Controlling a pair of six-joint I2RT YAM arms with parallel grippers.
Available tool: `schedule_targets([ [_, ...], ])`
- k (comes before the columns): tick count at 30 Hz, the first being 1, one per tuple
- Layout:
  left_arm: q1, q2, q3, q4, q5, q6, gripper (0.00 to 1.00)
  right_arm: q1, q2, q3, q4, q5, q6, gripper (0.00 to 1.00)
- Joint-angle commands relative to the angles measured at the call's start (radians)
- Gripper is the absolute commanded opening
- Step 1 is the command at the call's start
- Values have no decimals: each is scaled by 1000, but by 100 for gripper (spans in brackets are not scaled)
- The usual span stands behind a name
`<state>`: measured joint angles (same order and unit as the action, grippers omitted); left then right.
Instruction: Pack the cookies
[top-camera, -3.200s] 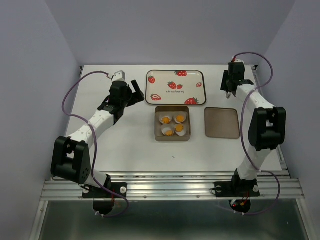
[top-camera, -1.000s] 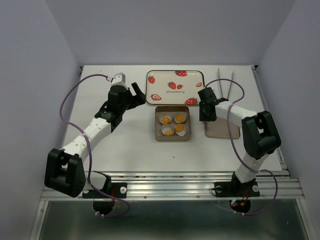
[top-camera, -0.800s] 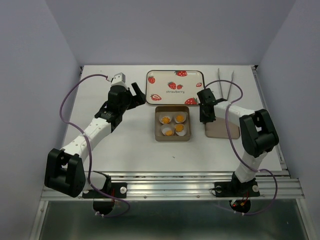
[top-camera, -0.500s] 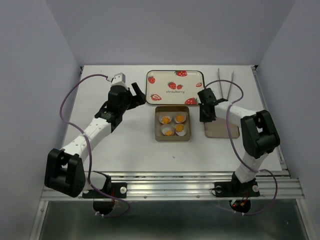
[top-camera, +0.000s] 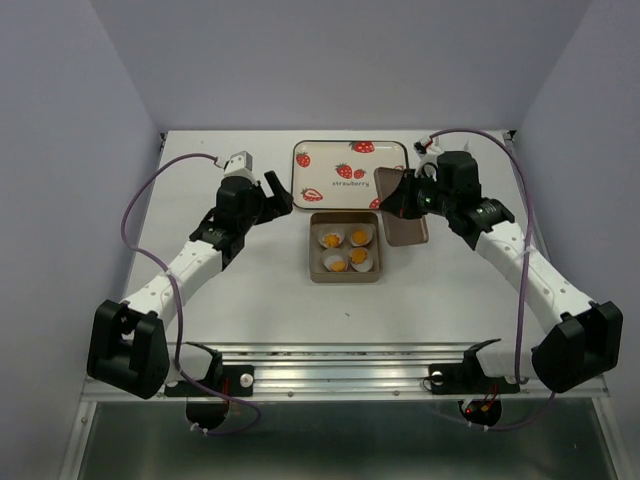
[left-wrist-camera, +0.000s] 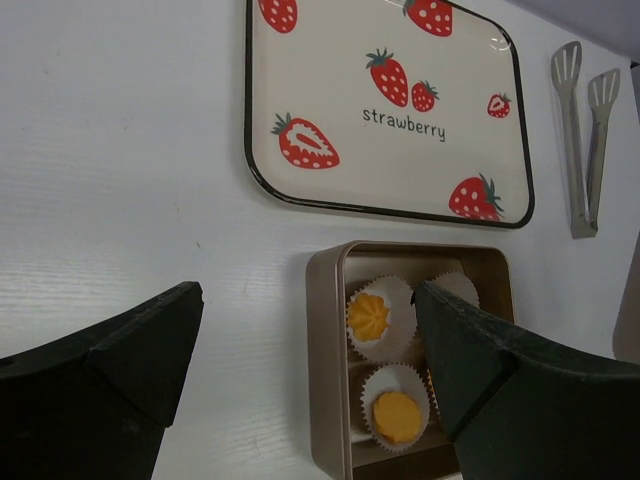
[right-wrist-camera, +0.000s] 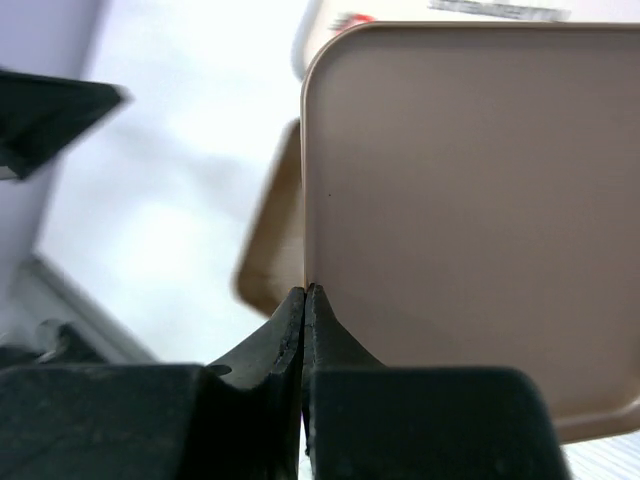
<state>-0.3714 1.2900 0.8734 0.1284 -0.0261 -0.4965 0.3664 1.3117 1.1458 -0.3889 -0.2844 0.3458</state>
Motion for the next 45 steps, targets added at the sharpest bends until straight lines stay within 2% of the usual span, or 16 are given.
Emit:
schedule_targets([
  [1, -8, -66, -27, 40, 20, 4, 99, 2, -34, 2, 197, -402, 123, 1],
  [5, -9, -92, -47, 43, 53, 6, 99, 2, -3, -23, 358, -576, 298, 1],
  [9, -12, -121, -68, 48, 75, -1, 99, 2, 14, -56, 578, -644, 454, 1],
  [17, -23, -124, -125, 62, 166, -22, 99, 2, 15, -123, 705, -622, 624, 1],
  [23, -57, -86, -160, 83, 201, -48, 99, -30, 23, -225, 875, -633, 772, 1],
  [31, -101, -31, -155, 94, 173, -68, 98, -61, 15, -304, 950, -641, 828, 1],
  [36, -119, 24, -129, 83, 155, -65, 85, -106, 6, -345, 966, -619, 857, 1],
  [39, -127, 60, -117, 80, 146, -62, 80, -106, 18, -363, 1051, -637, 910, 1],
  [45, -139, 118, -88, 73, 130, -56, 75, -115, 49, -376, 1093, -656, 941, 1],
])
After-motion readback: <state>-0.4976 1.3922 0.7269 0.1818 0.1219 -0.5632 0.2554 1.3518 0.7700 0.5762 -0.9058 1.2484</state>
